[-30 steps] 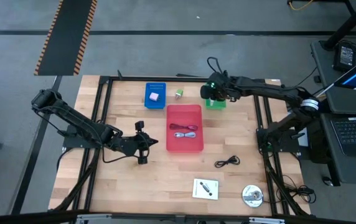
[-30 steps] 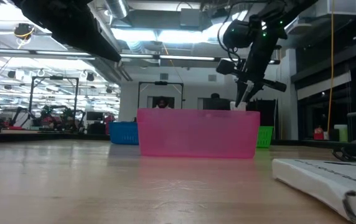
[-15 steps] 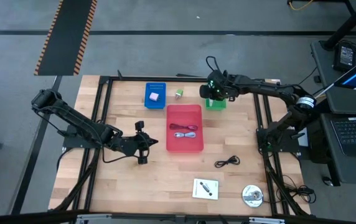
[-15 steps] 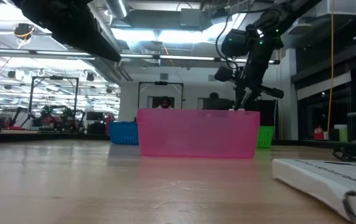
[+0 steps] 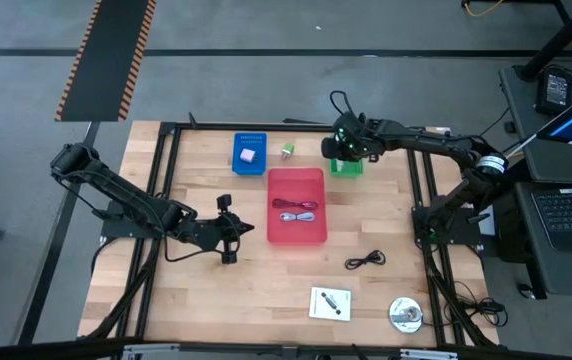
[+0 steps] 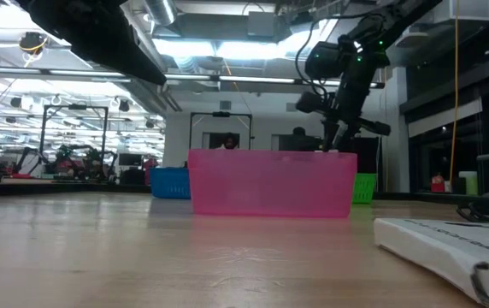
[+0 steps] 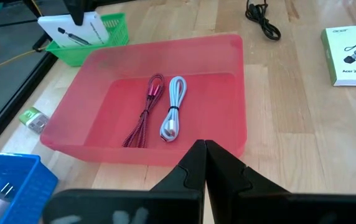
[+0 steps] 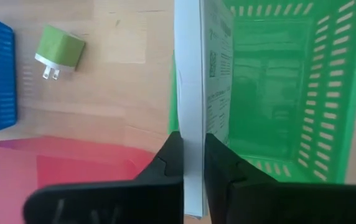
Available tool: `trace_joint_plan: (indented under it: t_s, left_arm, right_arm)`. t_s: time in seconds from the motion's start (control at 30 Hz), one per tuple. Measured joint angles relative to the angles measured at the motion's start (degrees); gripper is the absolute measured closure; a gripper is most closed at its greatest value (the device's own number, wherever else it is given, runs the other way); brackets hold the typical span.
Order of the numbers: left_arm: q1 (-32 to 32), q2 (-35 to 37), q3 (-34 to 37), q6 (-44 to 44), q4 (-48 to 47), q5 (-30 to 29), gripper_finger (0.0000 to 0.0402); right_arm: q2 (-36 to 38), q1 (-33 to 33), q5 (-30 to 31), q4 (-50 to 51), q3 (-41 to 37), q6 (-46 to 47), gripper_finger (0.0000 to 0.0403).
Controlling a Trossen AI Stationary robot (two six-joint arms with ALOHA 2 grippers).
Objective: Pick and place items into bin
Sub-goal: Put the left card reader box into the green bin
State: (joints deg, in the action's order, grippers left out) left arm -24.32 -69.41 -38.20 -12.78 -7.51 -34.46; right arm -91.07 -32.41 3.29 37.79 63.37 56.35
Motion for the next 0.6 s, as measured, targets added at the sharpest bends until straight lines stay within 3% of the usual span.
trace_joint_plan:
  t_s: [0.6]
  left_arm:
    - [0.02,0.0,0.0,-0.11,0.01,0.15,0.04]
  right_arm:
    - [-2.25,-0.93,3.71,3.32,0.04,-5.03,0.0308]
